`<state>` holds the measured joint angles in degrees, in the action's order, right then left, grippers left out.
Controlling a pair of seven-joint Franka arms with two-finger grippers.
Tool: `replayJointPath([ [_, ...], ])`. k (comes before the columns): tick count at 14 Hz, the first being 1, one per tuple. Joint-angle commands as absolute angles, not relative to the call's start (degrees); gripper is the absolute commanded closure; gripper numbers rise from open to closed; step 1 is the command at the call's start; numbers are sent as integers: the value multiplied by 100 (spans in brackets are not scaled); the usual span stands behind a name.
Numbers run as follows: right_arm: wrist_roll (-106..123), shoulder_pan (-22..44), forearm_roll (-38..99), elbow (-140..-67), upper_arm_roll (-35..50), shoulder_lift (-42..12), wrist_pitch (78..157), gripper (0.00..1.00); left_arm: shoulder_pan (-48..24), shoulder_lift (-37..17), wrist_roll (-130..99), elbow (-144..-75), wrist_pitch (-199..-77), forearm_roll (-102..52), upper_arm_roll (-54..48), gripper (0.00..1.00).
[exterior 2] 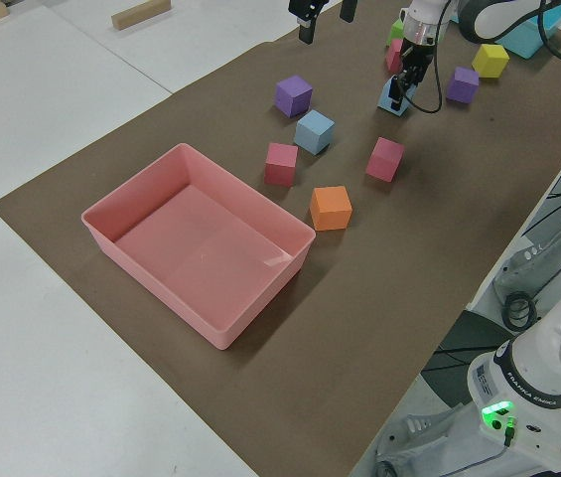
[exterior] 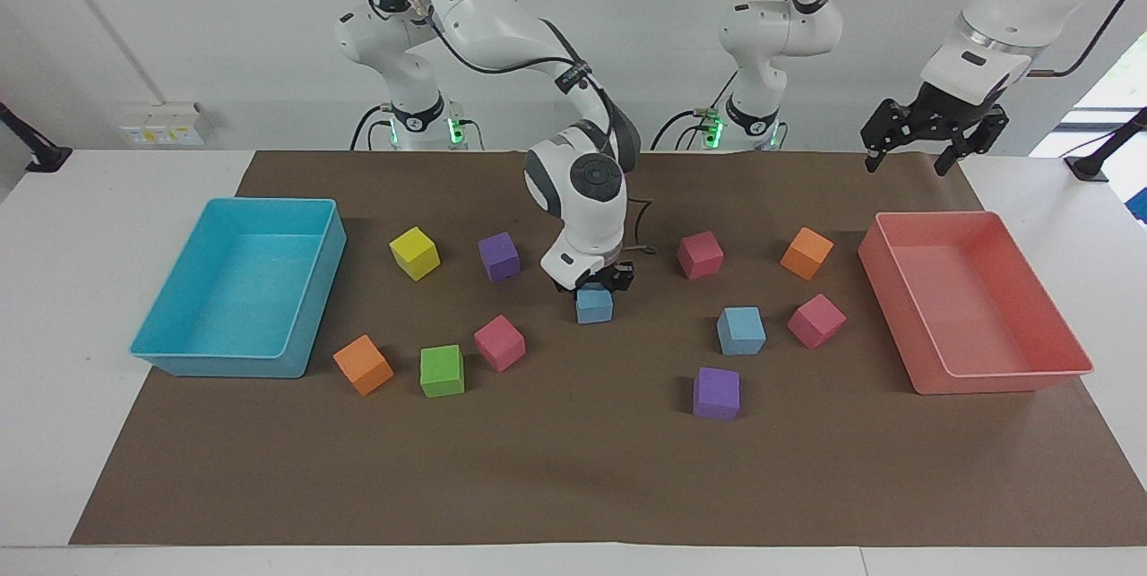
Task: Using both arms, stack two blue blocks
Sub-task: 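Carry the light-blue cube to the table center and set it down, then open and raise the right gripper while the left gripper reaches out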
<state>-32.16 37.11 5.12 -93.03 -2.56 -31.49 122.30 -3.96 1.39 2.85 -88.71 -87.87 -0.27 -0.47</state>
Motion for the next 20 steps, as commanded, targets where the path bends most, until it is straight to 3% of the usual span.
replayJointPath([
  [1,-3182,3735,580,-9422,-202,-3085,12384,100,-325,202,264,-8859,-8728,-97,-79,0],
  [5,-3173,3744,580,-9492,-202,-3067,12392,100,-325,202,264,-8868,-8728,-97,-79,0],
  [6,-3164,3744,580,-9501,-202,-3067,12393,93,-334,202,255,-8859,-8728,-97,-79,0],
  [8,-3164,3744,580,-9545,-202,-3050,12419,6,-334,202,264,-8859,-8736,-97,-79,0],
  [9,-3164,3744,554,-9562,-202,-3050,12410,0,-325,202,264,-8868,-8736,-88,-79,0],
  [13,-3155,3753,457,-9501,-202,-2901,12349,0,-351,202,237,-8868,-8806,-97,-79,0],
  [20,-3042,3262,597,-9527,-220,-1847,11990,0,-413,79,237,-8921,-9570,-140,-97,0],
])
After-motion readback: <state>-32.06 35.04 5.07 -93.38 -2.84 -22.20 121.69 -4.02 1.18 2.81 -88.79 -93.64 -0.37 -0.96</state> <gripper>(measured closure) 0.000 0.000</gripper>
